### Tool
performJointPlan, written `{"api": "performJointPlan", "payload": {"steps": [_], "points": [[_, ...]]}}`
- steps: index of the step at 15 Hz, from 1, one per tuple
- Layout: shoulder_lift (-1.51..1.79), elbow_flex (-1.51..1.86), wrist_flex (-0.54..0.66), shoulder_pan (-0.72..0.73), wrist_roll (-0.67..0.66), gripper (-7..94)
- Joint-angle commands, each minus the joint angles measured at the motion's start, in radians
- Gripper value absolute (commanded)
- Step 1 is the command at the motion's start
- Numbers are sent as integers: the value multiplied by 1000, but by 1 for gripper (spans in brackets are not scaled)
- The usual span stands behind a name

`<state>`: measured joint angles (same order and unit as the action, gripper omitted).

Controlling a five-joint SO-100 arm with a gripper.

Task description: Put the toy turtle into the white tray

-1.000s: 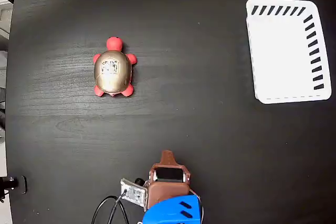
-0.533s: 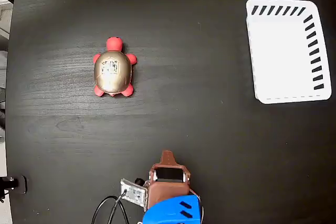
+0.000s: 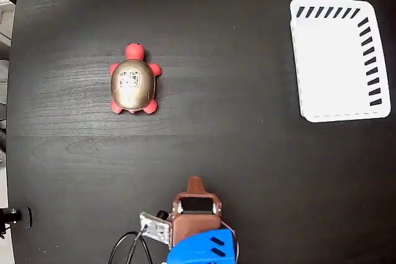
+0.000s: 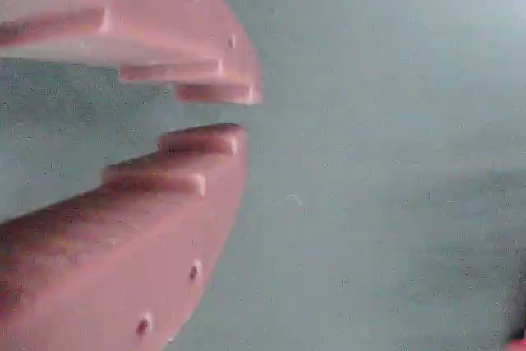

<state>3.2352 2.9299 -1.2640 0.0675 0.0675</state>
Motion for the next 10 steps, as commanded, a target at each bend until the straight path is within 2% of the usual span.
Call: {"api": "performJointPlan", "payload": {"steps": [1,4,7,10], "points": [[-132,-74,75,31,-35,0],[-439,-255,186,32,-100,0],[-716,-503,206,48,-204,0],[-977,-772,172,86,-327,0]]}}
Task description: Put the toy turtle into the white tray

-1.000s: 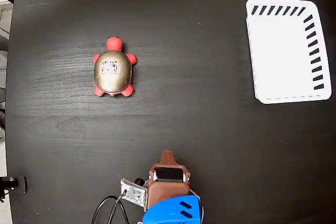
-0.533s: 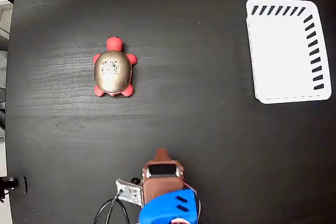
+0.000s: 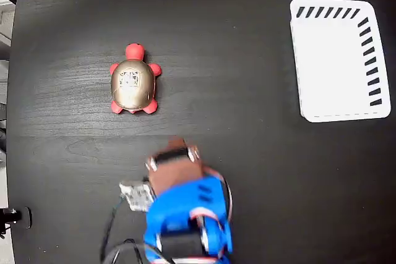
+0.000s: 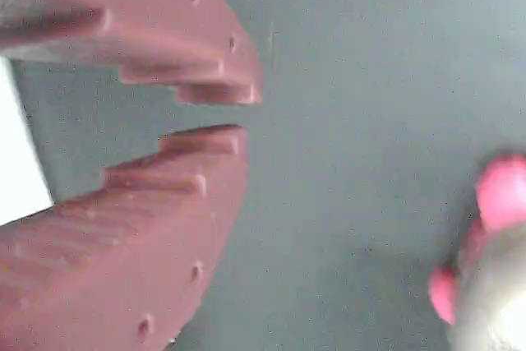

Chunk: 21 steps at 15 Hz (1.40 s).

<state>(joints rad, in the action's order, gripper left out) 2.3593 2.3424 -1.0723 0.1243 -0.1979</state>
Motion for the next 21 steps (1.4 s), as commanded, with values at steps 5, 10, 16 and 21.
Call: {"api": "performJointPlan", "payload": {"steps": [5,10,16,21], "points": [[-522,-604,-175,117,-296,0],[-772,-827,-192,149,-586,0],[-933,-939,-212,146,-796,31],[-1031,-999,-216,120,-853,52]]}}
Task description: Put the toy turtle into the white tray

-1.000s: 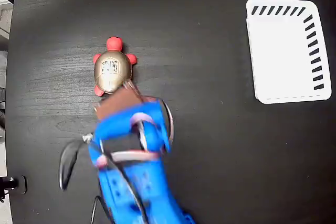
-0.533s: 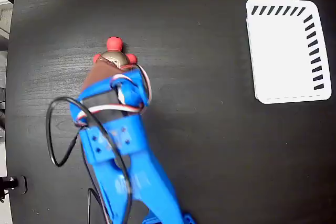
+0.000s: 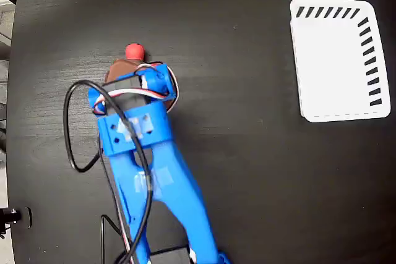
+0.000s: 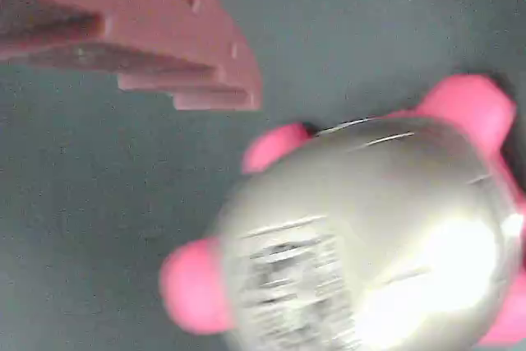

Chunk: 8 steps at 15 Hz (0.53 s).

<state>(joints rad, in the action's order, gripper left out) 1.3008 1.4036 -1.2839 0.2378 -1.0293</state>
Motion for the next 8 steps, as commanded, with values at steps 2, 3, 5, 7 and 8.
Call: {"api": "performJointPlan", "payload": {"steps": [2,3,5,7,8], "points": [[2,-63,-5,8,-34,52],[-11,-60,3,9,-40,52],[-49,-51,43,3,-51,52],[-101,-51,87,0,-61,52],[-121,-51,101,2,-64,52]]}}
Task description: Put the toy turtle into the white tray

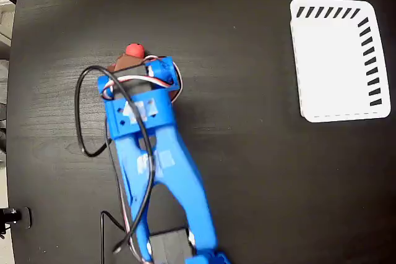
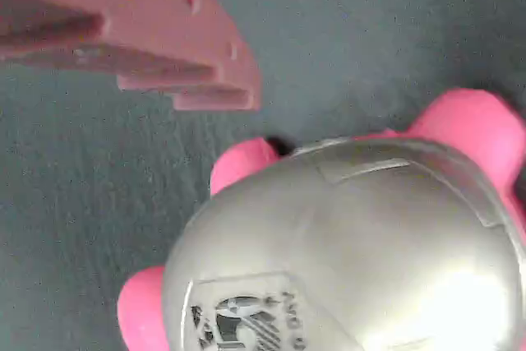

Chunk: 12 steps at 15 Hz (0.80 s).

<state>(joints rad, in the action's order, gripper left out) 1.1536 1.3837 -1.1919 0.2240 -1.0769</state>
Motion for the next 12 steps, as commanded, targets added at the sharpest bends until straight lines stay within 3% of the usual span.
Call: {"api": "performJointPlan", "payload": {"steps": [1,7,8,10,12], "points": [[12,-31,14,18,-17,52],[-38,-21,46,48,0,52],[-38,-21,44,51,2,41],[-38,-21,46,54,15,2],[-38,-21,49,55,29,0]]}}
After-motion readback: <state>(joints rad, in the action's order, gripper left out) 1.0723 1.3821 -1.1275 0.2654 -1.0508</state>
